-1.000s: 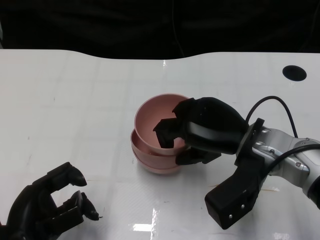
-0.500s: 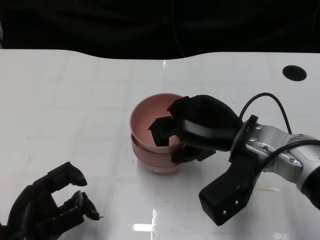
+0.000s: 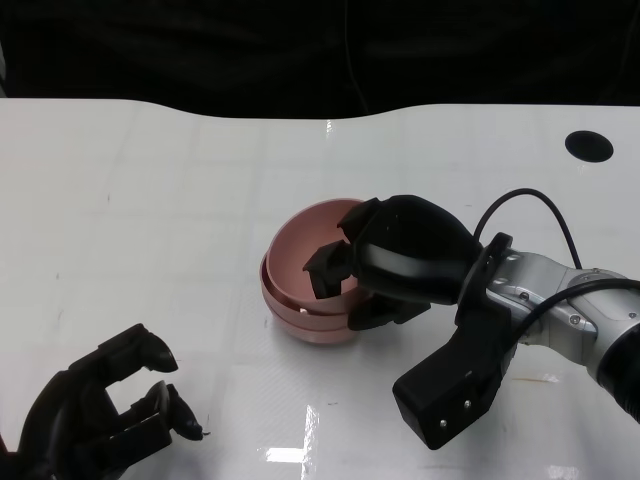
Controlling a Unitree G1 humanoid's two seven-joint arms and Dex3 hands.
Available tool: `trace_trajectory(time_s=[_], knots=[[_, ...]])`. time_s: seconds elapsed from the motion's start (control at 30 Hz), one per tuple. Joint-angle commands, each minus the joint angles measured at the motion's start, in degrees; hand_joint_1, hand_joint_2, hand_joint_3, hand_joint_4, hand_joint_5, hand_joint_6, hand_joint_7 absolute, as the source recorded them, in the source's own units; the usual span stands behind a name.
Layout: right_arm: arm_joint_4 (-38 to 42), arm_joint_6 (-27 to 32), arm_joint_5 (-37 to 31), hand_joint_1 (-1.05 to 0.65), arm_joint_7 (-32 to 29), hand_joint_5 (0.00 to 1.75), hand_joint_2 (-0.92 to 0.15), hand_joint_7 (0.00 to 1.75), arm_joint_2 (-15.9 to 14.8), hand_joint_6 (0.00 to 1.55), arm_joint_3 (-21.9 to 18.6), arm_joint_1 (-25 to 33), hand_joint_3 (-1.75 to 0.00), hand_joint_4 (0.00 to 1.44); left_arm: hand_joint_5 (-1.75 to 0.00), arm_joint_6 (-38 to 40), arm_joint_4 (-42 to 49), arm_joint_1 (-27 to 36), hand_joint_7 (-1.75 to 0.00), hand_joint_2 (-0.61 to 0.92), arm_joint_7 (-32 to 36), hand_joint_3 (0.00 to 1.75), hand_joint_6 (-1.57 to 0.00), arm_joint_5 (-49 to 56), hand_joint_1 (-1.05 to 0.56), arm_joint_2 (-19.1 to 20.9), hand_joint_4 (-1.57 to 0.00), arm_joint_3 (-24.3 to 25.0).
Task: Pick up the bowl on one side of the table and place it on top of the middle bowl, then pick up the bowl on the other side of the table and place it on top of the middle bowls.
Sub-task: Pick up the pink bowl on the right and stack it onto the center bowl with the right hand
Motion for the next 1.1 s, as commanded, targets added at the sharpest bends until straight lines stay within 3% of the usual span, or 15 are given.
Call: trace_trajectory(time_s=[0.03,0.17,0.43,0.73,0.83,0.9,0.93,0.97,1.03,1.07,1.1], knots=[[1.13,0.14,0.04,-0.28,-1.12,1.75,-0.88,0.96,0.24,0.85,0.25,-1.34,-0.18,0.86,-1.75,-1.08,-0.22,0.51,-1.75,0.83,-0.63,1.32,-0.66,0.79,0.19,0.95,-0.80,-0.10],[2.42,0.00,0.03,-0.27,-1.99,1.75,-0.90,1.15,0.68,0.79,0.43,-1.57,-0.15,0.87,-1.75,-1.19,-0.43,0.63,-1.75,0.81,-0.16,1.33,-0.66,0.94,0.18,0.82,-0.80,-0.27],[5.08,-0.67,-0.35,-0.28,-4.10,1.75,-0.91,1.18,1.42,0.76,1.19,-2.31,-0.13,0.87,-1.75,-1.10,0.02,0.49,-1.75,0.81,-0.12,1.34,-0.66,0.82,0.18,0.80,-0.80,-0.22],[5.84,-0.90,-0.83,-0.32,-5.66,1.75,-0.92,0.97,1.70,0.82,1.97,-2.64,-0.14,0.86,-1.75,-0.90,0.17,0.31,-1.75,0.81,0.14,1.34,-0.65,0.84,0.19,0.69,-0.79,-0.24],[5.44,-1.13,-0.87,-0.39,-5.61,1.72,-0.92,0.81,1.16,0.87,2.21,-2.59,-0.09,0.80,-1.75,-1.09,0.28,0.32,-1.75,0.80,-0.05,1.33,-0.64,1.01,0.18,0.80,-0.78,-0.36],[4.46,-0.65,0.27,-0.48,-0.78,1.34,-0.92,0.52,0.49,0.82,2.05,-2.55,-0.15,0.70,-1.75,-1.39,0.60,0.30,-1.75,0.81,-0.67,1.33,-0.64,0.78,0.18,0.85,-0.78,-0.27],[3.68,-0.18,0.89,-0.61,1.98,0.72,-0.92,0.24,0.15,0.64,1.89,-2.43,-0.25,0.52,-1.75,-1.50,0.75,0.28,-1.75,0.82,-0.96,1.33,-0.64,0.66,0.18,0.89,-0.78,-0.23],[2.94,0.23,1.31,-0.66,3.87,0.45,-0.92,0.13,-0.07,0.59,1.69,-2.24,-0.28,0.50,-1.75,-1.54,0.84,0.26,-1.75,0.82,-1.12,1.33,-0.64,0.61,0.18,0.92,-0.77,-0.21],[1.82,1.08,2.46,-0.73,7.91,0.18,-0.92,0.04,-0.26,0.45,1.26,-1.68,-0.33,0.39,-1.75,-1.31,0.73,0.24,-1.75,0.82,-0.88,1.32,-0.63,0.60,0.18,0.79,-0.77,-0.13],[1.34,1.56,3.16,-0.83,10.10,0.09,-0.92,0.02,-0.33,0.26,1.07,-1.37,-0.39,0.20,-1.75,-1.12,0.60,0.24,-1.75,0.82,-0.62,1.32,-0.63,0.60,0.18,0.70,-0.77,-0.09],[0.95,2.22,3.50,-0.88,11.79,0.05,-0.92,0.01,-0.37,0.15,1.07,-1.10,-0.43,0.10,-1.75,-0.95,0.50,0.25,-1.75,0.82,-0.54,1.31,-0.63,0.57,0.18,0.71,-0.77,-0.08]])
